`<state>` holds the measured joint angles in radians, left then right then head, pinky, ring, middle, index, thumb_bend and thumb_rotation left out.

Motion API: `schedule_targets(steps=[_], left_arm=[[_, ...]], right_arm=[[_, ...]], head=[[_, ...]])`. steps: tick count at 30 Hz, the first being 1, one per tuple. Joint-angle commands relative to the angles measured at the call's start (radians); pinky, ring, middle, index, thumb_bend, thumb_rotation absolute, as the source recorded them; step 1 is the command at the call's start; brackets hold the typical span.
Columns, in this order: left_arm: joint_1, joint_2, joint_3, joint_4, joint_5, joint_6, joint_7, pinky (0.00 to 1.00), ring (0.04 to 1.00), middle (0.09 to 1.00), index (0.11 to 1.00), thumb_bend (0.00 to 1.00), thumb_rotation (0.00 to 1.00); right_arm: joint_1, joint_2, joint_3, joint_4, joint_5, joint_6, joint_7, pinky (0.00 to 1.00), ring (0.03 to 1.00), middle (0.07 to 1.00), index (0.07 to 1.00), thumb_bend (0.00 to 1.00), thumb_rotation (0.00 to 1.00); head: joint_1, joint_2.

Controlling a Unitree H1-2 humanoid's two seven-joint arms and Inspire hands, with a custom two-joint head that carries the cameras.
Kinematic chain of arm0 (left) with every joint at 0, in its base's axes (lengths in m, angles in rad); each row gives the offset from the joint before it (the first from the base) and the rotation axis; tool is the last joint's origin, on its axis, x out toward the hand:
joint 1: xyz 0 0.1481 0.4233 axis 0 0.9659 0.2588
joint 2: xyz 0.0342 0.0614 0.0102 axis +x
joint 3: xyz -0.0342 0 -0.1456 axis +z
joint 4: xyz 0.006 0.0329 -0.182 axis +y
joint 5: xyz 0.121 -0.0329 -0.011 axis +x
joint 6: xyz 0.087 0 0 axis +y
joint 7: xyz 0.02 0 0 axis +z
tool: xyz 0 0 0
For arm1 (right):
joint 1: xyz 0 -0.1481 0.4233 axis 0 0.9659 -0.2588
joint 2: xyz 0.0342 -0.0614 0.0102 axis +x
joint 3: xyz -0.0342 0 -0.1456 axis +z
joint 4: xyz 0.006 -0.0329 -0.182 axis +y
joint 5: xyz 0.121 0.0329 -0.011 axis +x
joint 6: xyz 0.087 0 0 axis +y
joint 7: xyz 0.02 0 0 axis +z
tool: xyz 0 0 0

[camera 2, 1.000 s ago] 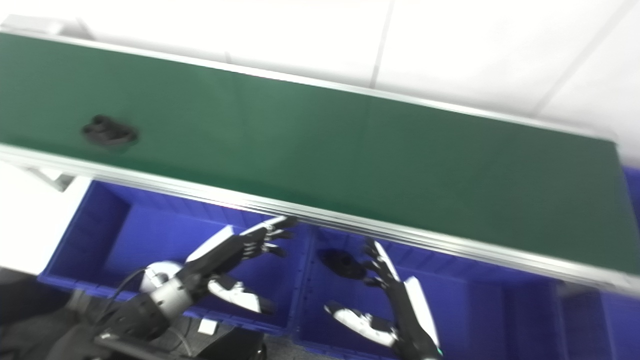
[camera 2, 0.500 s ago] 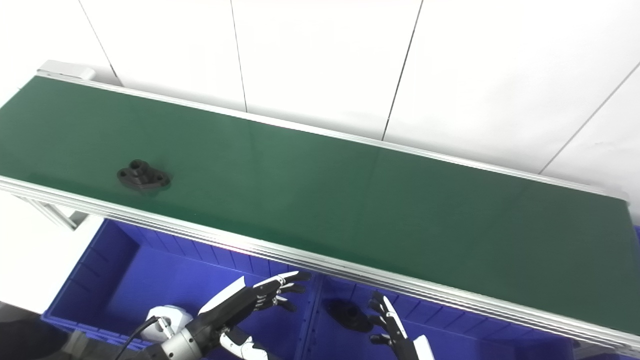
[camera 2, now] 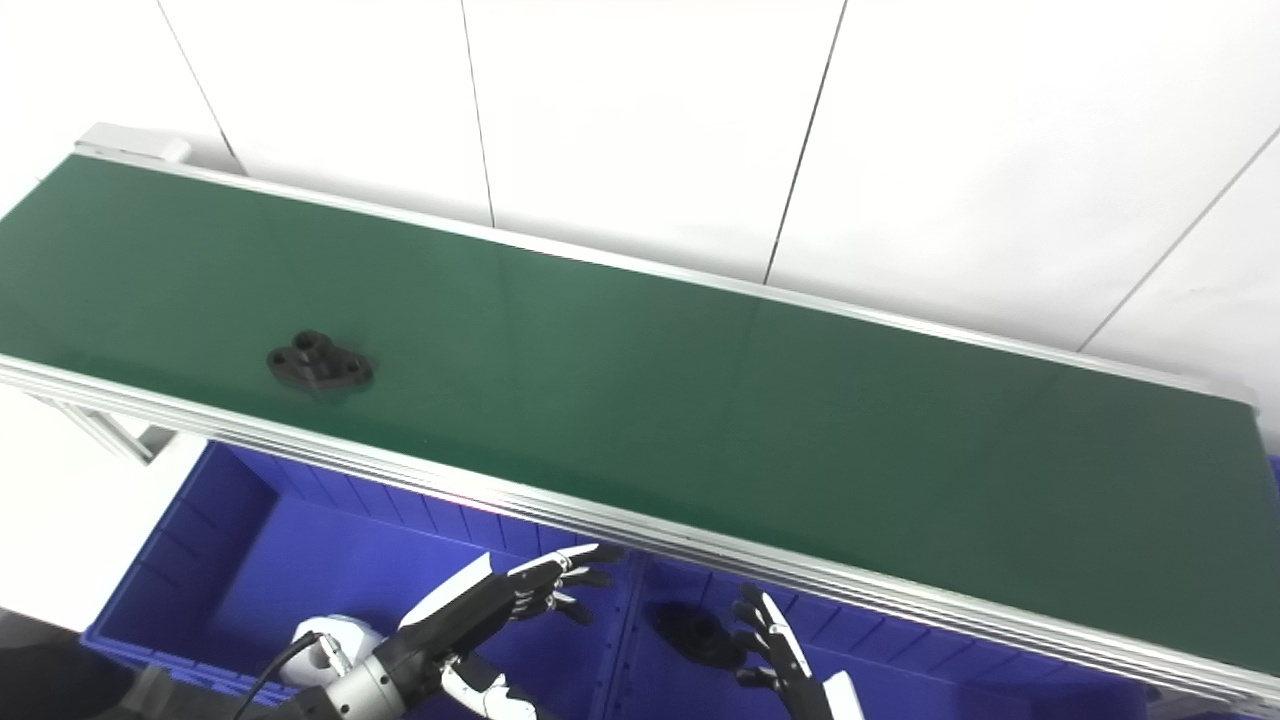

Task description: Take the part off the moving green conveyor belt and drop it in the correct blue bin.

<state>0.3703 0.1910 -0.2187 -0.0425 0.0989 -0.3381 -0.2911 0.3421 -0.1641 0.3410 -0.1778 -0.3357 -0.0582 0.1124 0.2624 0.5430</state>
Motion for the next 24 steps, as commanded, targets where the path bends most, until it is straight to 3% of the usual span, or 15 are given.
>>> schedule_targets(steps=[1,6,9,15,22,24], left_arm=[[-0.008,-0.004,-0.005,-0.002,0.014,-0.041,0.018,0.73,0.887,0.951,0.910,0.77,0.31],[-0.022,-0.006,-0.013,0.027,0.026,-0.062,0.031,0.72,0.886,0.950,0.911,0.77,0.31],[-0.025,-0.006,-0.013,0.030,0.023,-0.054,0.035,0.73,0.888,0.950,0.911,0.78,0.33],[-0.028,0.004,-0.008,0.030,0.016,-0.052,0.033,0.73,0.894,0.956,0.915,0.77,0.31],[-0.033,0.029,0.010,0.034,-0.040,-0.053,0.013,0.72,0.916,0.978,0.929,0.76,0.31],[-0.034,0.040,0.015,0.035,-0.054,-0.051,0.007,0.73,0.926,0.987,0.936,0.74,0.30]], right_arm=[[-0.006,0.009,-0.015,-0.022,0.007,-0.092,-0.037,0.67,0.813,0.856,0.910,0.64,0.15],[-0.010,0.004,-0.044,-0.068,0.000,-0.158,-0.067,0.65,0.795,0.838,0.888,0.67,0.10],[-0.021,-0.006,-0.064,-0.125,0.007,-0.164,-0.062,0.64,0.790,0.849,0.882,0.67,0.18],[-0.096,-0.004,-0.105,-0.213,0.022,-0.120,-0.038,0.63,0.782,0.842,0.876,0.69,0.23],[-0.226,0.007,-0.122,-0.266,0.035,-0.004,0.025,0.64,0.770,0.817,0.864,0.68,0.27],[-0.258,0.018,-0.118,-0.270,0.028,0.027,0.039,0.62,0.765,0.810,0.864,0.68,0.23]], head=[[-0.002,-0.001],[-0.026,0.000],[-0.038,0.004],[-0.110,0.018],[-0.253,0.055],[-0.297,0.064]])
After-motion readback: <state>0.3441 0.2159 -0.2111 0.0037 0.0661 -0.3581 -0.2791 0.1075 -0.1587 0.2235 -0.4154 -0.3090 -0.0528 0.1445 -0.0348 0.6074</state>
